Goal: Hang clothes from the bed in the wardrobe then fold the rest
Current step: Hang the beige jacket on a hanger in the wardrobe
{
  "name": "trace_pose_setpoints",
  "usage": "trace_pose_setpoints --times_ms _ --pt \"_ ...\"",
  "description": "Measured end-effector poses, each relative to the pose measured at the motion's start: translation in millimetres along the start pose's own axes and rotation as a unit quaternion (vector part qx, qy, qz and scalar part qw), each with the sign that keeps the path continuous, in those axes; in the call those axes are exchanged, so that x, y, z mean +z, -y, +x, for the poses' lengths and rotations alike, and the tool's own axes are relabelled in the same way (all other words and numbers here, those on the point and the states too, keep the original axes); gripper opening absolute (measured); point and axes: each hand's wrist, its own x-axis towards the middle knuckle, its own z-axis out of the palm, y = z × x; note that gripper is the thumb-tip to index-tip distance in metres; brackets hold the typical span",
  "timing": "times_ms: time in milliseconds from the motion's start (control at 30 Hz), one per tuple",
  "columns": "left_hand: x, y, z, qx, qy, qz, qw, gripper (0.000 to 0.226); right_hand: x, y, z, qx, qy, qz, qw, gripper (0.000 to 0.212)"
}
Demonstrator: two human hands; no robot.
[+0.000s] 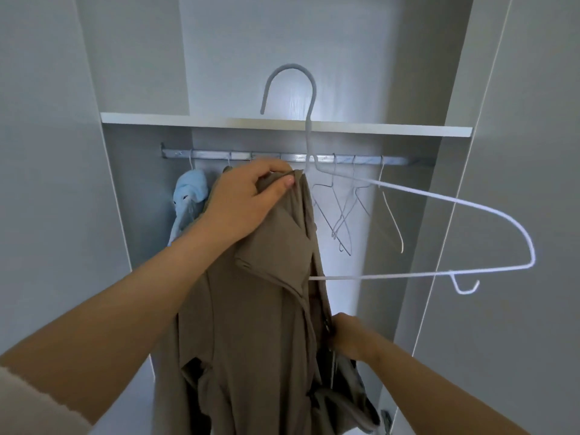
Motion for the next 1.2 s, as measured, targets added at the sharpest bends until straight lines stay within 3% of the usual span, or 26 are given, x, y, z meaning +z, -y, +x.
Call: trace_pose_setpoints --times_ms 67,133,200,267,433,600,700,800,933,1033,1133,1200 --pt "-12.6 9.1 -2.4 -0.003 0.001 0.001 1.0 0.017 -10.0 -11.5 8.7 0.016 -0.027 0.055 0.998 0.024" --pt "-24.3 20.6 -8.7 -0.005 0.01 0.006 1.0 0.014 -19.5 -22.9 13.7 0.029 -0.095 0.201 0.975 0.018" --pt "-34.4 35.5 -15.7 -0.008 0.008 0.02 1.0 0.01 -30.3 -28.2 11.5 0.045 -0.15 0.397 0.904 0.021" --pt "-42.6 48.0 -21.6 -0.023 0.006 0.036 0.999 0.011 -42.8 -31.9 10.2 0.051 -0.191 0.489 0.85 0.029" --pt "-56.6 47.5 -30.7 0.009 0.043 0.058 0.997 0.048 -73.5 -38.8 3.4 0.049 -0.21 0.382 0.899 0.031" --pt "-52.0 58.4 -30.2 0.04 0.059 0.138 0.988 0.015 -83.6 -39.8 3.3 0.063 -0.294 0.264 0.916 0.032" --pt "-48.7 58.8 -35.4 0.086 0.069 0.199 0.974 0.034 -87.8 -44.7 -1.3 0.063 -0.324 0.256 0.909 0.028" --pt "-41.8 56.0 -41.4 0.102 0.097 0.237 0.961 0.038 -92.5 -48.5 -5.0 0.054 -0.33 0.313 0.889 0.027" --pt "-10.3 44.8 -48.5 0.083 0.115 0.203 0.969 0.036 -92.2 -30.0 -6.4 0.047 -0.289 0.46 0.838 0.022" --pt "18.7 38.8 -57.4 0.031 0.138 0.158 0.977 0.036 -90.6 -11.4 -5.8 0.014 -0.267 0.476 0.838 0.02" --pt "45.7 37.0 -69.4 0.022 0.156 0.142 0.977 0.015 -88.3 6.9 -8.5 -0.029 -0.257 0.486 0.834 0.026" --pt "56.0 36.6 -73.7 0.0 0.148 0.125 0.981 0.007 -90.1 17.9 -15.2 -0.083 -0.203 0.491 0.843 0.03"
